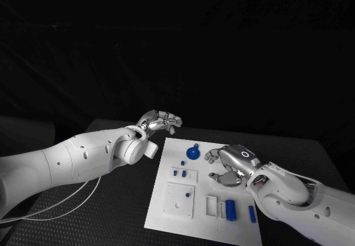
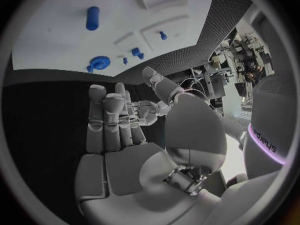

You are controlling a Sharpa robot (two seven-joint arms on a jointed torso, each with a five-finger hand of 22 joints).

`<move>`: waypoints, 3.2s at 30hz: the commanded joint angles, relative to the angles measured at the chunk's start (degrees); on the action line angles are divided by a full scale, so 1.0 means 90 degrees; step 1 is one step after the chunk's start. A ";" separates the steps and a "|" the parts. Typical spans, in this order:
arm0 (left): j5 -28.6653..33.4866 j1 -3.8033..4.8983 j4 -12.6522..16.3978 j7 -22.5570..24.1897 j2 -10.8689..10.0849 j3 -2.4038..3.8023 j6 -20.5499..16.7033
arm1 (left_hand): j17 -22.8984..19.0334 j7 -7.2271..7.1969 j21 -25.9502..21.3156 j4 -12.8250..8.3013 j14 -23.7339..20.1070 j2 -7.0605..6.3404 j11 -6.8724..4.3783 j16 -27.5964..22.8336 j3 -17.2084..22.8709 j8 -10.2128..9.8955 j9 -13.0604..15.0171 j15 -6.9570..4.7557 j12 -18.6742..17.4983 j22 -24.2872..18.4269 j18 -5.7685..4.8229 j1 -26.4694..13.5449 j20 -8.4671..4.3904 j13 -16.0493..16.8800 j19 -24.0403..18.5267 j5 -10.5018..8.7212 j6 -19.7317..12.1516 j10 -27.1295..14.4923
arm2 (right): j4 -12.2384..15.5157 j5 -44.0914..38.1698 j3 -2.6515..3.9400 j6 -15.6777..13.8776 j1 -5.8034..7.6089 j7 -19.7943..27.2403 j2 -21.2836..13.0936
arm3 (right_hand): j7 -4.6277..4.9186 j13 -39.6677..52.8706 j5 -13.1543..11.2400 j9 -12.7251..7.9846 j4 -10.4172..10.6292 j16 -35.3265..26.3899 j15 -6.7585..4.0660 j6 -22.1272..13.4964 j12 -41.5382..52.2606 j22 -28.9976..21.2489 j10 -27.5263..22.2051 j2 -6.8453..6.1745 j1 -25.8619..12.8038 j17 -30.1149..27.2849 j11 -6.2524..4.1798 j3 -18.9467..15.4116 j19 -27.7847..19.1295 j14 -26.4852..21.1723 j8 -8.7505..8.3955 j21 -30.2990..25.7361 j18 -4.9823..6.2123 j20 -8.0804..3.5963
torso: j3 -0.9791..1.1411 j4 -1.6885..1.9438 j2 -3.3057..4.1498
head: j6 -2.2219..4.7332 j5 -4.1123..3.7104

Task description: Assemble the parts on the task board

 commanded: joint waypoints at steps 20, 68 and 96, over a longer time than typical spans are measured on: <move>0.0058 0.0008 -0.0030 0.0143 -0.0014 0.0006 0.0021 | 0.0011 0.0009 -0.0036 0.0022 0.0041 -0.0023 0.0012 -0.0046 -0.0023 0.0036 -0.0010 0.0015 -0.0026 0.0007 0.0043 -0.0071 -0.0013 -0.0009 0.0044 0.0031 -0.0052 -0.0031 | -0.0479 0.0306 -0.0034 0.0964 0.0004 0.0106 -0.0047 | -0.0043 -0.0206 0.0099 -0.0056 -0.0019 0.0050 0.0028 -0.0196 0.0024 0.0084 -0.0166 0.0015 -0.0202 -0.0072 0.0197 -0.0741 -0.0103 -0.0079 -0.0020 -0.0067 0.0293 0.0019 | -0.0014 0.0017 0.0006 | -0.0035 -0.0049; 0.0063 0.0008 -0.0030 0.0118 -0.0006 0.0006 0.0030 | 0.0026 0.0010 -0.0046 0.0037 0.0051 -0.0012 0.0013 -0.0054 -0.0018 0.0045 -0.0017 0.0014 -0.0023 0.0014 0.0046 -0.0079 -0.0012 -0.0012 0.0055 0.0035 -0.0058 -0.0035 | -0.1046 -0.0358 -0.0344 0.1227 -0.0066 -0.0115 0.0293 | -0.0202 -0.0090 -0.0062 0.0105 0.0637 0.0164 -0.0322 0.0684 0.0420 0.0130 0.0917 0.0295 0.0428 -0.0117 -0.0164 0.0576 0.0044 0.0028 0.0491 0.0083 0.0293 -0.0052 | -0.0013 0.0020 0.0006 | -0.0104 -0.0029; 0.0087 0.0007 -0.0085 0.0127 0.0005 0.0006 0.0020 | 0.0035 0.0010 -0.0053 0.0038 0.0054 -0.0006 0.0013 -0.0061 -0.0013 0.0050 -0.0021 0.0014 -0.0022 0.0019 0.0048 -0.0073 -0.0012 -0.0013 0.0059 0.0036 -0.0063 -0.0039 | -0.0727 -0.0622 -0.0304 0.0247 -0.0109 -0.0179 0.0146 | -0.0365 0.0100 -0.0061 0.0220 0.0470 0.0182 -0.0502 0.1078 0.0595 0.0126 0.1342 0.0647 0.0617 -0.0099 -0.0347 0.0938 0.0113 0.0027 0.0682 0.0207 0.0293 -0.0102 | -0.0001 0.0016 0.0003 | -0.0116 -0.0014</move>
